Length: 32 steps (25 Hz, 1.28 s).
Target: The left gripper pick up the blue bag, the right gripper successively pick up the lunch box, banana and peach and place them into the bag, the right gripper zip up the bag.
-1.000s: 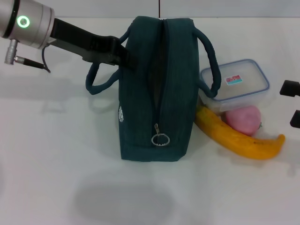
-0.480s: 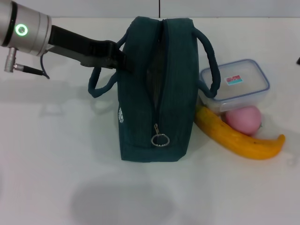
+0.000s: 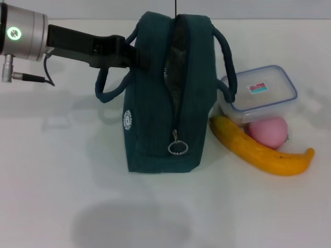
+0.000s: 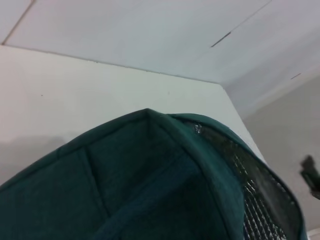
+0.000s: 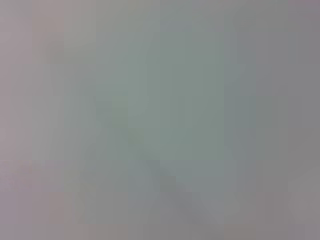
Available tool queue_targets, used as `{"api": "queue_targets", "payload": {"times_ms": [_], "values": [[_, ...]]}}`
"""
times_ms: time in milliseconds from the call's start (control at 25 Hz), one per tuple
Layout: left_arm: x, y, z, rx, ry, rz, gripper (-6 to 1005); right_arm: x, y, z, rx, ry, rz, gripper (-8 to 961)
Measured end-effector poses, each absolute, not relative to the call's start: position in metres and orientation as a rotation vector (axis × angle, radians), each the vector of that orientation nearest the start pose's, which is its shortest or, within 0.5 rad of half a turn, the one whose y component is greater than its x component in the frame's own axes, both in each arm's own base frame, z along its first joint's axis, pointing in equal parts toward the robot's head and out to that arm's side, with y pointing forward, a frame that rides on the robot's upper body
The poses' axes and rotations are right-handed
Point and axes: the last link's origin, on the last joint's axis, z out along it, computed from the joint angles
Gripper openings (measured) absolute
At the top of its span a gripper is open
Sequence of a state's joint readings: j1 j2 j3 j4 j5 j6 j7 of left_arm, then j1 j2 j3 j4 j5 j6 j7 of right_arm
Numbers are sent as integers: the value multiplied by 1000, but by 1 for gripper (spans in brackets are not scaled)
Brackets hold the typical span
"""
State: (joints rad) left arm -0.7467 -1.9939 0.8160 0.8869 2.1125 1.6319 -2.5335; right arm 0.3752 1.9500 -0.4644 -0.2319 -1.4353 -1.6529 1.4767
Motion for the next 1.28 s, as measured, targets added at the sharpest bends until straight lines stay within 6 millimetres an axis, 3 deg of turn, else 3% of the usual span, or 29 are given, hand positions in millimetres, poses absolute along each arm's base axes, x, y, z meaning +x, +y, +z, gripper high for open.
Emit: {"api": "queue_targets", "payload": {"times_ms": [120,320,520,720,1280], "values": [[-182,387,44,-2588,-1606,-488,47,348,298,58,-1613,1257,1477,771],[-182,387,40,-2600,-1588,-482,47,364,297,42,-1435,1381,1443,771],[-182,387,39,-2612,-1561,-469,47,368,306,22,-1341,1525,1404,771],[-182,387,38,-2627,-1518,-468,47,365,319,7,-1323,1617,1345,771],[-180,386,29,-2646,-1495,-468,47,329,344,-25,-1468,1690,1307,770]]}}
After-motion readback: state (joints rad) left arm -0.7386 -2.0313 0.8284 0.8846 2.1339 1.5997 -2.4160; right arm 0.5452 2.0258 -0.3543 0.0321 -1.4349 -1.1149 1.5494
